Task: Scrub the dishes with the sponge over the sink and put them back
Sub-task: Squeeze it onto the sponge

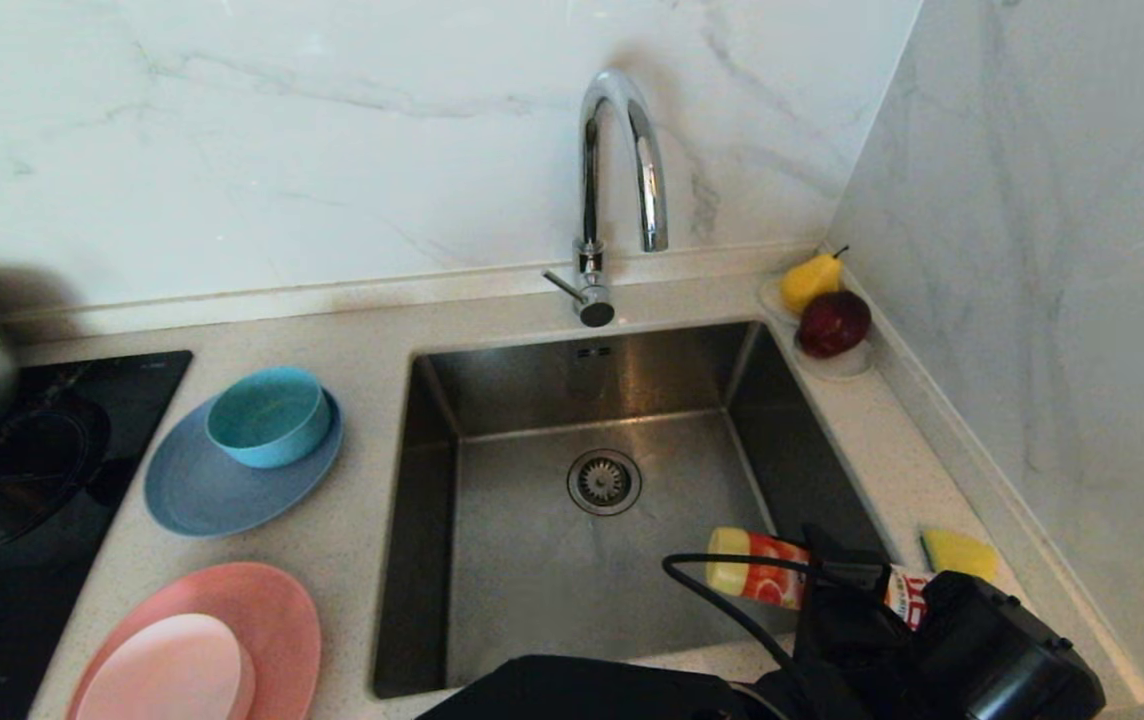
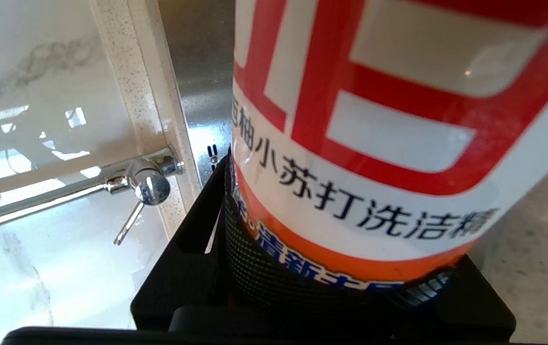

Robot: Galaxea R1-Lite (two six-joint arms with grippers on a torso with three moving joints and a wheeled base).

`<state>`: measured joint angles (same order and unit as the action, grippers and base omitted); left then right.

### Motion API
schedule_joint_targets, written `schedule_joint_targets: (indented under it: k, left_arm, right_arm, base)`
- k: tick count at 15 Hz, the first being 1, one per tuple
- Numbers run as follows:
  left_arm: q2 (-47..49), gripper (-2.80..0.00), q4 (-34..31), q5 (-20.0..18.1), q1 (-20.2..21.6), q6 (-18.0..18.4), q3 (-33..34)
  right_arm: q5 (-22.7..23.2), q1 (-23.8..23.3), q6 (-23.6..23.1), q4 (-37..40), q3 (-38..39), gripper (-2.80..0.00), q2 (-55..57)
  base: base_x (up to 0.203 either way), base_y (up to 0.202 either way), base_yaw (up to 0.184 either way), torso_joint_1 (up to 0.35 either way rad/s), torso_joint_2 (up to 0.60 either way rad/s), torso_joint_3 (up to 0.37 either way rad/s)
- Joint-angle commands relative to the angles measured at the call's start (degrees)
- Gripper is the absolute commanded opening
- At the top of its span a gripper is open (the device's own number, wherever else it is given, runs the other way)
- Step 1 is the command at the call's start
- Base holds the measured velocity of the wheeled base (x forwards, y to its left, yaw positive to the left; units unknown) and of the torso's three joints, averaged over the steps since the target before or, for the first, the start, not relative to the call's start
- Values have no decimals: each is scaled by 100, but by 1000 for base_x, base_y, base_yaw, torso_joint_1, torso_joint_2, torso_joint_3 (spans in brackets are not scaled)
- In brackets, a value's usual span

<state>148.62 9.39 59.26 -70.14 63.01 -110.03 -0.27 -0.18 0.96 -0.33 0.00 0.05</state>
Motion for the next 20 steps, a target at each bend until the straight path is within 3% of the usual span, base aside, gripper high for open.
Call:
schedule_joint_targets:
  k: [1,8,14,20]
  left_arm:
    - [36,-280,19,37,-8,145,-1]
    - [97,-280,35,42,-17,307,-9]
    - [57,-280,788,42,56,288,-17]
    - [220,-280,802,24,238,510,-46]
  right_arm:
    - [0,1,0,-2,0,-280,4]
    - [0,1,0,-2,0,-280,4]
    - [0,1,0,-2,0,-280,4]
    - [0,1,0,-2,0,-280,4]
  base:
    - [0,0,0,0,0,0]
    - [0,0,0,0,0,0]
    - [0,0,0,0,0,0]
    - [0,0,0,0,0,0]
